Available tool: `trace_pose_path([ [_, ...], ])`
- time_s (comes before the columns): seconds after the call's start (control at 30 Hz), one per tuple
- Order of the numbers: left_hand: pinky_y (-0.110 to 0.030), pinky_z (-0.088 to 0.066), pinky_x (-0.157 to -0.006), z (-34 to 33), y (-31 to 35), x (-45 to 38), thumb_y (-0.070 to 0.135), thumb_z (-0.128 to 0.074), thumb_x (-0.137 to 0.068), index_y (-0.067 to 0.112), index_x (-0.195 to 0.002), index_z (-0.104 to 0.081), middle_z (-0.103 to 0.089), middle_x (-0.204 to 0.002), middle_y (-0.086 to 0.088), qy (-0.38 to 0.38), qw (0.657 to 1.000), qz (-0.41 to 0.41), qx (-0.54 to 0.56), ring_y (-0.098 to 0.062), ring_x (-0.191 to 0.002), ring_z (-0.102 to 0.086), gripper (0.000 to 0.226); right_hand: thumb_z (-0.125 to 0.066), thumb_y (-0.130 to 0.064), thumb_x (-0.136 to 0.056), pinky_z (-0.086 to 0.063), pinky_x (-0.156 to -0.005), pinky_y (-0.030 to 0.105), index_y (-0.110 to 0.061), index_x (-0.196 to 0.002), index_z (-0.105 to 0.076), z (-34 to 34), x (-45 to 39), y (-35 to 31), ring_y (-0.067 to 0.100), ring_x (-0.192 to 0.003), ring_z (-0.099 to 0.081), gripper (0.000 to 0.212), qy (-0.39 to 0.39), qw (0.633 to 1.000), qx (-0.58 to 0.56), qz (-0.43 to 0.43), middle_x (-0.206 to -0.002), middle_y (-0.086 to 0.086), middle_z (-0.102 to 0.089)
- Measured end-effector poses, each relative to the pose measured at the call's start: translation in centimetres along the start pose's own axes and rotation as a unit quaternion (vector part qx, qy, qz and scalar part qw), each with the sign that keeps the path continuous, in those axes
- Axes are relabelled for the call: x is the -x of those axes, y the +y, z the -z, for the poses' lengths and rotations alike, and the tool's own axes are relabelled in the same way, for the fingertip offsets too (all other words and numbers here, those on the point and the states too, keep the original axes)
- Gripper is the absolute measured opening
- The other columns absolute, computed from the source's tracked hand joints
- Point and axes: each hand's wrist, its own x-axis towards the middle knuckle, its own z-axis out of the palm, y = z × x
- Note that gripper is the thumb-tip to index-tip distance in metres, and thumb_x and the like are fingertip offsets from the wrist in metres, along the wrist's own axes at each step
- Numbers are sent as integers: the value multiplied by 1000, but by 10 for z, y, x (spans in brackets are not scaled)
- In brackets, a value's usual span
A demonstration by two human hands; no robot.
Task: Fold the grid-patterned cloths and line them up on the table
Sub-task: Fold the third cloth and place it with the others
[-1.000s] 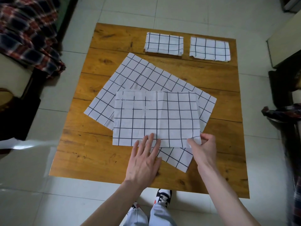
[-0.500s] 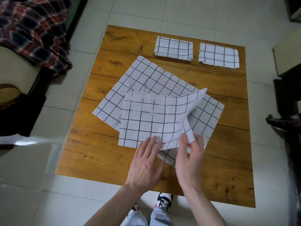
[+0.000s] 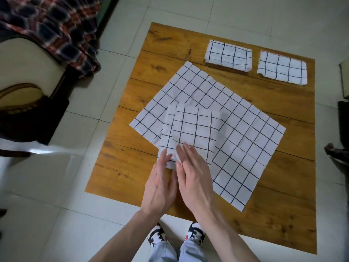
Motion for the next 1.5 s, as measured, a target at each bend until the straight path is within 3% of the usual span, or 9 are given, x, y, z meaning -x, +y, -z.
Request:
trace_pose_path([
  [0.1, -22, -49, -102, 4, -3, -1, 17, -53, -107, 25, -164, -18, -57, -143, 8, 8, 1000, 5, 23, -8, -127, -58, 67, -27, -38, -113, -43, -117, 49, -20, -156, -47, -15, -1, 3, 26, -152, -38, 51, -54, 998, 28, 2, -163, 6, -45],
  [0.2, -13, -41, -105, 7, -5, -3, 10, -54, -105, 25, -161, -30, -54, -140, 16, 13, 1000, -16, 12, 7, -126, -50, 63, -22, -46, -112, -37, -122, 48, -22, -161, -39, -24, 0, 5, 20, -157, -29, 57, -95, 995, 23, -13, -167, 3, -38],
  [0.37, -32, -46, -105, 7, -12, -6, 5, -51, -100, 17, -143, -56, -64, -134, 4, 31, 999, -25, -29, -12, -122, -57, 46, -9, -67, -106, -15, -129, 28, -26, -165, -22, -24, -2, 7, -1, -158, -5, 73, -137, 989, -53, -36, -172, -7, -21],
  [0.53, -34, -37, -100, 16, -9, -11, 23, -44, -100, 20, -134, -63, -68, -124, 5, 74, 992, 24, -101, -16, -117, -56, 38, -16, -55, -110, -30, -125, 36, -18, -163, -32, -19, -6, 19, 8, -155, -29, 66, -119, 987, -105, -37, -165, -1, -40],
  [0.7, -38, -44, -98, 15, -11, -22, 46, -47, -107, 24, -134, -63, -66, -126, 7, 68, 989, 83, -106, -16, -117, -54, 38, -20, -41, -111, -25, -127, 30, -14, -161, -37, 4, -23, 45, 10, -155, -28, 59, -104, 994, -19, -12, -166, 0, -39],
  [0.87, -39, -52, -92, 9, -15, -35, 14, -67, -99, 15, -134, -63, -64, -122, 0, 89, 988, 73, -101, -19, -112, -53, 35, -45, -21, -109, -26, -128, 39, -13, -158, -42, 18, -41, 81, 16, -156, -28, 50, -123, 984, 103, 80, -167, 2, -35],
  [1.1, -46, -48, -93, 6, -21, -39, 7, -67, -97, 16, -124, -68, -57, -130, -6, 110, 980, 59, -156, -27, -118, -49, 28, -28, -44, -112, -12, -131, 44, -28, -166, -11, 11, -50, 98, 15, -162, 1, 60, -196, 957, 185, 108, -175, -5, -4],
  [1.33, -48, -38, -110, -7, -10, -5, 15, -68, -96, 15, -135, -63, -59, -142, -9, 32, 958, -142, -249, -31, -131, -53, 39, -22, -49, -111, -19, -126, 42, -17, -166, -21, 3, -43, 83, 22, -161, -14, 64, -138, 967, 192, 97, -174, 3, -17],
  [1.5, -42, -32, -112, -24, -12, 18, 30, -56, -101, 17, -149, -52, -55, -148, -6, -68, 911, -261, -313, -26, -130, -53, 49, -36, -28, -112, -40, -116, 42, -12, -158, -37, 19, -70, 77, 24, -150, -38, 50, -29, 996, 87, 5, -163, 7, -42],
])
